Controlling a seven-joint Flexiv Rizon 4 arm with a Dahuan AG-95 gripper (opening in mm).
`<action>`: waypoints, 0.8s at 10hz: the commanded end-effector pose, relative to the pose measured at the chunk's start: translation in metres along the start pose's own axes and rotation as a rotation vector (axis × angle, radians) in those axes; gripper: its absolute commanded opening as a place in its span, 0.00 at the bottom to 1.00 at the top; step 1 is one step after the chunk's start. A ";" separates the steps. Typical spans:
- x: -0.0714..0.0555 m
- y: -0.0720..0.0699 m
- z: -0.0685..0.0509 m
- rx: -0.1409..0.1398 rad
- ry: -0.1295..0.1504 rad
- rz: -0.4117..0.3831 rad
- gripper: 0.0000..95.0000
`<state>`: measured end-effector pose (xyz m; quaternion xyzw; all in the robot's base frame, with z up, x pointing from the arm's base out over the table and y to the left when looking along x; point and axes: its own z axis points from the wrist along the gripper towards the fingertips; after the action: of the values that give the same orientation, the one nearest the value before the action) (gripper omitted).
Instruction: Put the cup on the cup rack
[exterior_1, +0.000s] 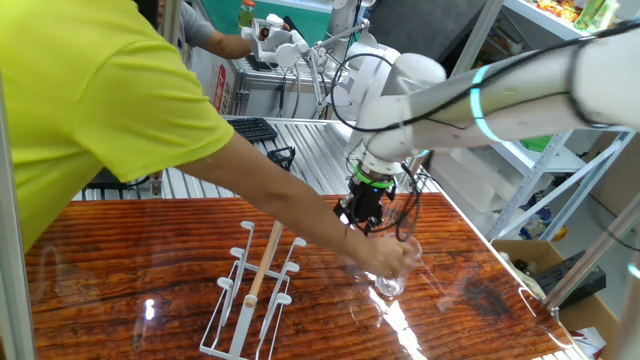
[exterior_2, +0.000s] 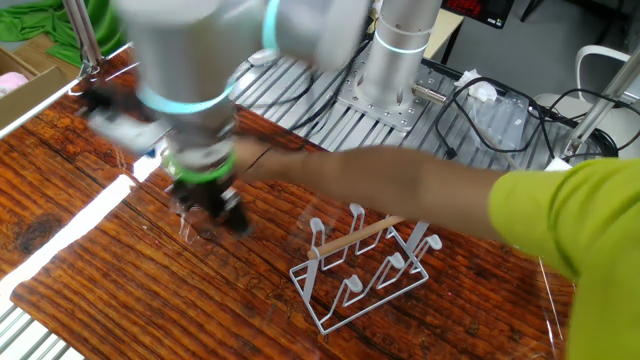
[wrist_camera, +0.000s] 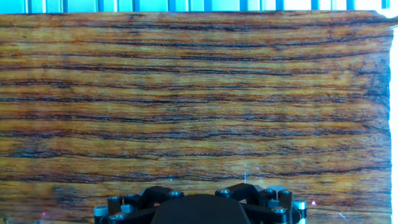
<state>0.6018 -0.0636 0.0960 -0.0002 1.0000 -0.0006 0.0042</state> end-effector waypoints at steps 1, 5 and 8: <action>0.101 0.064 -0.075 0.017 0.008 0.117 0.00; 0.101 0.064 -0.075 0.016 0.009 0.117 0.00; 0.101 0.064 -0.075 0.015 0.008 0.117 0.00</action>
<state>0.4968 -0.0006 0.1763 0.0588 0.9982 -0.0096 0.0012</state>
